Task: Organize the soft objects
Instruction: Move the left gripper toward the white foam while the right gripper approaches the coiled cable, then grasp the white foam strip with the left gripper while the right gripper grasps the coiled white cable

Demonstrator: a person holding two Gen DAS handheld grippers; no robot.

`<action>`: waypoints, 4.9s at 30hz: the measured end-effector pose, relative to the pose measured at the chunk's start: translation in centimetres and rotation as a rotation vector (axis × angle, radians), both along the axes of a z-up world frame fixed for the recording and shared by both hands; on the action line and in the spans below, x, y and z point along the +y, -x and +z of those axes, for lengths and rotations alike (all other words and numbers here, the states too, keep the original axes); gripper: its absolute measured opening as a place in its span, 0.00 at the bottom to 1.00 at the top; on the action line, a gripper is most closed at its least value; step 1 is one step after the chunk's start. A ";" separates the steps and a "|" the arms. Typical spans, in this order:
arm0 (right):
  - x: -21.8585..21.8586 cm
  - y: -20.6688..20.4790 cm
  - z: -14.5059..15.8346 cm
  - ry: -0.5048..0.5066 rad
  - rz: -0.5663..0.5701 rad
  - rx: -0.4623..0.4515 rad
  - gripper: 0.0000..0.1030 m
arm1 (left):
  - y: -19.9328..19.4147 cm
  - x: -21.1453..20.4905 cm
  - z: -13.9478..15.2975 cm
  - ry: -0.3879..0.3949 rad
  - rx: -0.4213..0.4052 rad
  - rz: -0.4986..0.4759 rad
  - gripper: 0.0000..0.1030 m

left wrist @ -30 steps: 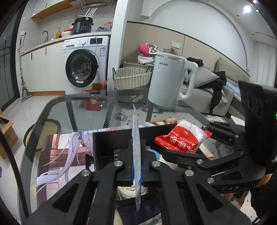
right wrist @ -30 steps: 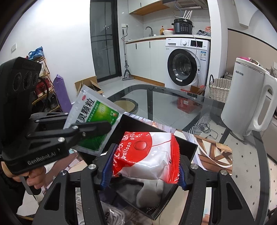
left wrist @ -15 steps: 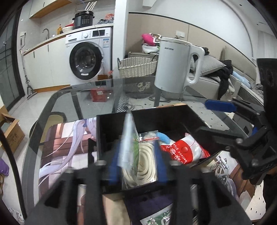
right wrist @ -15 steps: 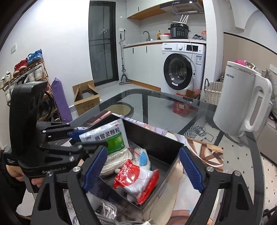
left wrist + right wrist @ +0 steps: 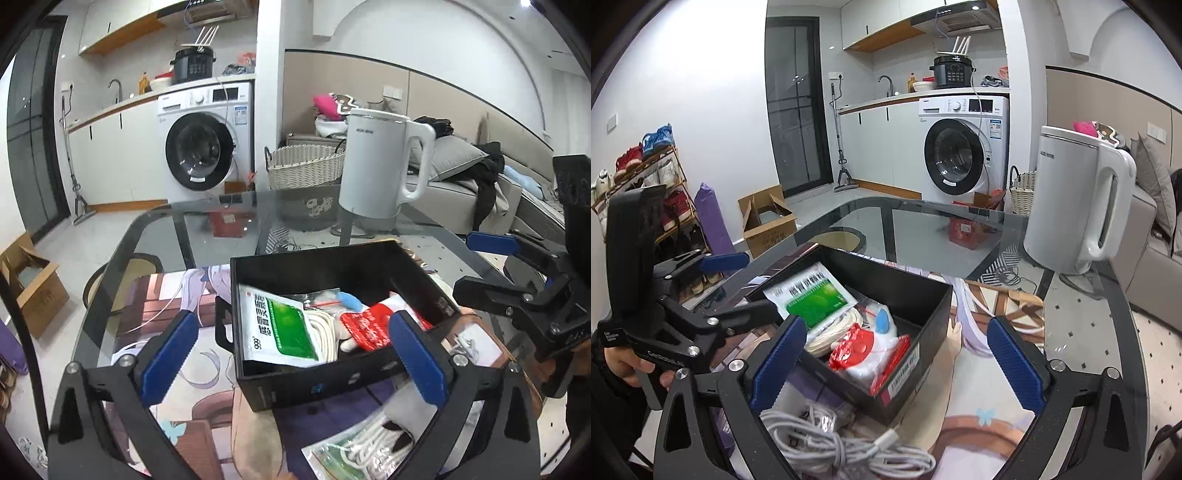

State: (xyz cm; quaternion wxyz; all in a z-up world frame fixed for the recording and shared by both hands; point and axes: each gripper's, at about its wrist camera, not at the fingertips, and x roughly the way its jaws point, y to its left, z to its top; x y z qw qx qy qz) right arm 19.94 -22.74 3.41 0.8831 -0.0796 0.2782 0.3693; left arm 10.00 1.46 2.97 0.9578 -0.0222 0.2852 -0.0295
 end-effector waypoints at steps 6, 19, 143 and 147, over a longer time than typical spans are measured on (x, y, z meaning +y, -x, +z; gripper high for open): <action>-2.0 1.1 0.0 -0.027 -0.016 0.012 0.99 | 1.5 -0.2 0.1 -0.004 -0.002 0.003 1.00; -4.0 3.4 -1.1 -0.010 -0.006 0.047 0.99 | 3.6 -0.8 -0.7 0.013 0.028 0.000 1.00; -3.5 4.6 -2.1 0.120 0.056 0.000 0.53 | 4.0 -4.9 -3.7 0.101 0.165 -0.222 0.20; -3.4 4.6 -2.1 0.119 0.057 -0.003 0.53 | 4.4 -4.7 -3.1 0.115 0.142 -0.231 0.19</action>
